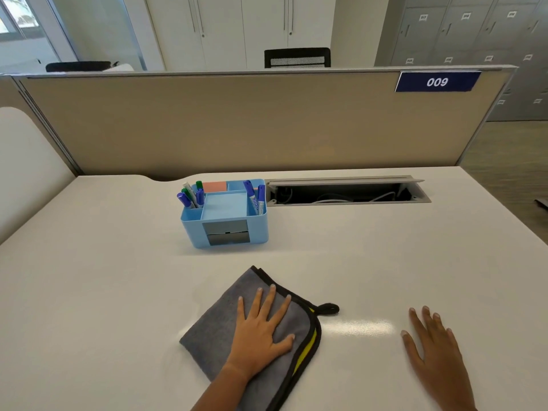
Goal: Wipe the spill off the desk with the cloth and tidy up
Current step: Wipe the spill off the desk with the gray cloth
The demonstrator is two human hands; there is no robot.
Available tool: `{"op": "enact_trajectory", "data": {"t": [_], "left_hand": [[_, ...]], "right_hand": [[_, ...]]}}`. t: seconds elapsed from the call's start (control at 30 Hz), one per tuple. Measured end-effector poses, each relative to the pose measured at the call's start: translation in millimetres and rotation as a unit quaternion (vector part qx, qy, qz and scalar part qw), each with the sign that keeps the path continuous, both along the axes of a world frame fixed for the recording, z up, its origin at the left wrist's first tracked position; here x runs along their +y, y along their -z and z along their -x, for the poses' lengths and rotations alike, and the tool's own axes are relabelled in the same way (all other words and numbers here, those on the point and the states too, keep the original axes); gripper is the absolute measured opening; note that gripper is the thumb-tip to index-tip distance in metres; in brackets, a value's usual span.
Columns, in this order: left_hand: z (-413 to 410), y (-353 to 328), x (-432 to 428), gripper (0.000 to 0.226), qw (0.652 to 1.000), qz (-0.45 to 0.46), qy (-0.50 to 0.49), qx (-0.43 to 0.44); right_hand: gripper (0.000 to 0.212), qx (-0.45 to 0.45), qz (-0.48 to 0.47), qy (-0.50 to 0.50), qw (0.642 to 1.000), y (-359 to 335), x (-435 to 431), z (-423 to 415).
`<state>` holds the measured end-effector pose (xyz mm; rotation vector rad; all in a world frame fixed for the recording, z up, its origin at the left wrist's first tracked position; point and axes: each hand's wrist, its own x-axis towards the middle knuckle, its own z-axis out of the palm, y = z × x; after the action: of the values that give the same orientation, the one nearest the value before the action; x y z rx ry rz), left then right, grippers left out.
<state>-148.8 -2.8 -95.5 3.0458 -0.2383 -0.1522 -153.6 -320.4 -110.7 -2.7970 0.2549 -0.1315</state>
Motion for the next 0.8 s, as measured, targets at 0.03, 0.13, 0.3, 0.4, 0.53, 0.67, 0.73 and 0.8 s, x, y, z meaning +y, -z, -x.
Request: {"op": "enact_trajectory", "data": {"t": [0.03,0.13,0.3,0.4,0.53,0.67,0.73,0.8], "left_hand": [[-5,0,-1,0.062,1.0,0.001,-0.015,-0.001],[-27,3,7,0.06,0.997,0.012,-0.077,0.006],[-49,-4,47,0.118,0.99,0.031,-0.141,0.005],[-40,-6,62,0.122,0.978,0.062,-0.201,0.001],[-11,2,70,0.076,0.988,0.046,-0.145,-0.024],[12,9,89,0.082,0.999,0.0,-0.017,-0.032],[12,11,94,0.097,0.999,-0.012,0.018,-0.029],[10,12,92,0.104,1.0,-0.016,0.011,-0.023]], "right_hand": [[0.078,-0.001,0.0,0.0,1.0,0,0,0],[0.073,-0.001,-0.004,-0.001,1.0,-2,1,0],[0.071,-0.01,-0.014,-0.006,1.0,-2,1,0],[0.073,-0.011,-0.017,-0.008,1.0,-2,0,0],[0.074,-0.009,-0.018,-0.007,1.0,-2,-1,-1],[0.074,-0.008,-0.015,-0.002,1.0,-3,0,-1],[0.074,-0.006,-0.014,0.0,1.0,-3,1,-1],[0.073,-0.006,-0.013,0.0,1.0,-3,1,-2]]}}
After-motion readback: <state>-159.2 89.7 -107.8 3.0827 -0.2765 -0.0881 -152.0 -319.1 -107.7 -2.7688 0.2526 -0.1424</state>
